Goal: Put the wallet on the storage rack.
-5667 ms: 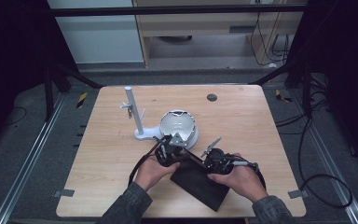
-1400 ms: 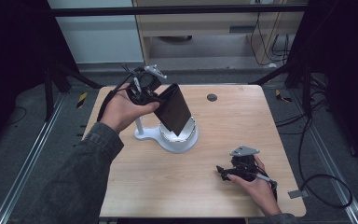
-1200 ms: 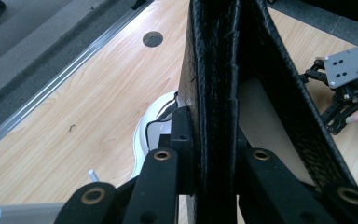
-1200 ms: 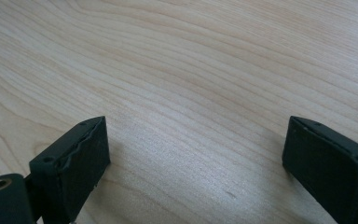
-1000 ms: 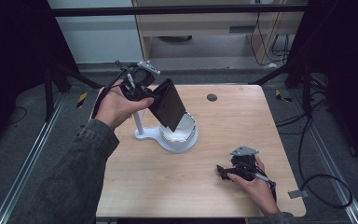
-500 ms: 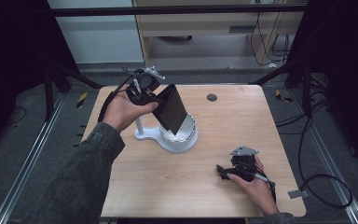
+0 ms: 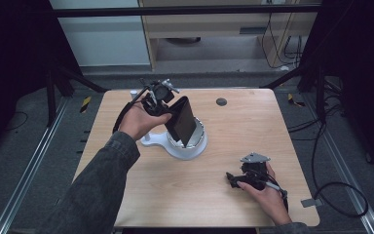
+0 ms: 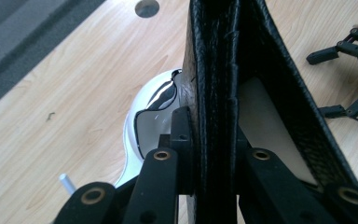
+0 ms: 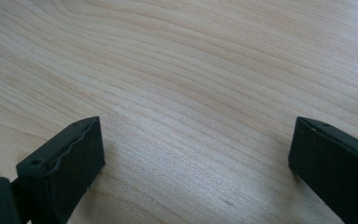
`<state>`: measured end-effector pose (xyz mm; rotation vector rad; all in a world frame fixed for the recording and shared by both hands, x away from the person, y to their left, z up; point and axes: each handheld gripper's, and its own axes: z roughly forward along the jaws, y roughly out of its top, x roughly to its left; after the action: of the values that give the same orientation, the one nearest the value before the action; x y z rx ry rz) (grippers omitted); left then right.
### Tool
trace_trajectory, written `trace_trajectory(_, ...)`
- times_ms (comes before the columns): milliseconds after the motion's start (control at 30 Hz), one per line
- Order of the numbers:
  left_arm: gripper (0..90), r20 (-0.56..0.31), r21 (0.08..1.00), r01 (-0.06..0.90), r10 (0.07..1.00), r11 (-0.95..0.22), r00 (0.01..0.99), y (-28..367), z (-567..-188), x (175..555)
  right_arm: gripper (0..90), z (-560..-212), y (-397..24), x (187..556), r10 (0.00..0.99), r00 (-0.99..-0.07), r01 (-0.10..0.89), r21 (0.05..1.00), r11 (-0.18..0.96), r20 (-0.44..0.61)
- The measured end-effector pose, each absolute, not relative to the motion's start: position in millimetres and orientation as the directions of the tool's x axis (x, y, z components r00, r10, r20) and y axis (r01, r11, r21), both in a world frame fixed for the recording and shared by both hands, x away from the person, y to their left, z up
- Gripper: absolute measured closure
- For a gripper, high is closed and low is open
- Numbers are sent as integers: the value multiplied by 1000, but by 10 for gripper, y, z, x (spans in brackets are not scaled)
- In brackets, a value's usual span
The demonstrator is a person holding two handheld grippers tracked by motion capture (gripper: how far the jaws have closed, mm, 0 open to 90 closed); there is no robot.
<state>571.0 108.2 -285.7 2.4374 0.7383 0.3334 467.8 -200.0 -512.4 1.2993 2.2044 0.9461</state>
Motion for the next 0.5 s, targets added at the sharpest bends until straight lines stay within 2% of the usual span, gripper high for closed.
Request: trace_trajectory(500, 798, 24, 555, 472, 580, -685, 814, 934, -3124, 5887, 37, -5127, -2001, 4677, 875, -484, 594, 730, 337, -10)
